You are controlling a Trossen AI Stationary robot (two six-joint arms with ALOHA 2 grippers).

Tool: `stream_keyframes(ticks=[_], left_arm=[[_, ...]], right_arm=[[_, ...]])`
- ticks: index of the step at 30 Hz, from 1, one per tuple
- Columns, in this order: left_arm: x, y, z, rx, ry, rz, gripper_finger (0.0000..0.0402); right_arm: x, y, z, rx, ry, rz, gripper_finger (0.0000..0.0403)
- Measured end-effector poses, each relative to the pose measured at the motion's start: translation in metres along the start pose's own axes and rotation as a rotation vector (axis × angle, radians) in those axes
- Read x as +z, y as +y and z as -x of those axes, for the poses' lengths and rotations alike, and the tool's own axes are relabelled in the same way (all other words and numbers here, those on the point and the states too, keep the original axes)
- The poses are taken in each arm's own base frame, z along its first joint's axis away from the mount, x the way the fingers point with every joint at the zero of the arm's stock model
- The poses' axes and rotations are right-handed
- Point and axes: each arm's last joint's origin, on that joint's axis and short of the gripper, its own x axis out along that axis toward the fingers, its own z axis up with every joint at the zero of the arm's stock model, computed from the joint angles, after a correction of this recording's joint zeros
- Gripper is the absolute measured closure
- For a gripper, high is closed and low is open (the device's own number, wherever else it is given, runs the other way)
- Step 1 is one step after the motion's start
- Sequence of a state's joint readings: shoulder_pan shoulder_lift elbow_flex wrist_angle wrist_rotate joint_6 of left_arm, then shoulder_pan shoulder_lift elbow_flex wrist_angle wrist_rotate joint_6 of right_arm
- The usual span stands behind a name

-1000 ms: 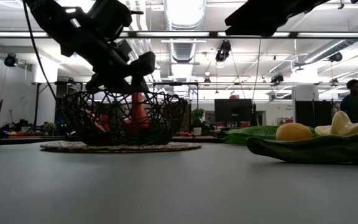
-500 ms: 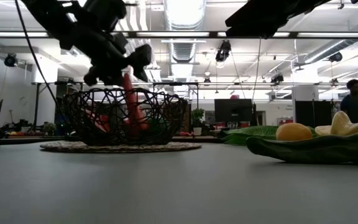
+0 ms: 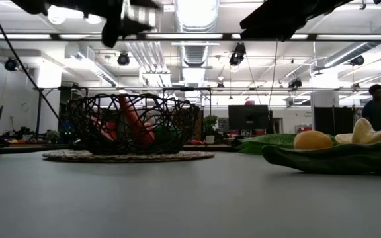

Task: Build produce basket
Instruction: Put the green chili pepper into the black wire basket

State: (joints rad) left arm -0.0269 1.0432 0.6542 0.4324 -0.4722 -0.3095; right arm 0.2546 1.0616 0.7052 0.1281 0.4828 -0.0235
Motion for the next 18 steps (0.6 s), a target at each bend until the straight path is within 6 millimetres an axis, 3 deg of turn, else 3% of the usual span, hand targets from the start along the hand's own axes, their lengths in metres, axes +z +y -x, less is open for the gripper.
stream_keyframes(ticks=[3, 9, 18], left_arm=[[-0.008, -0.029, 0.008, -0.207, -0.013, -0.050, 0.0162], [-0.030, -0.074, 0.025, -0.405, -0.022, -0.157, 0.0162], [-0.057, -0.098, 0.034, -0.501, 0.029, -0.200, 0.0162]], right_arm=[[0.000, 0.000, 0.000, 0.001, 0.000, 0.001, 0.0129], [-0.004, 0.001, 0.000, 0.024, 0.034, 0.020, 0.0129], [-0.018, 0.015, -0.007, 0.292, 0.181, -0.124, 0.0129]])
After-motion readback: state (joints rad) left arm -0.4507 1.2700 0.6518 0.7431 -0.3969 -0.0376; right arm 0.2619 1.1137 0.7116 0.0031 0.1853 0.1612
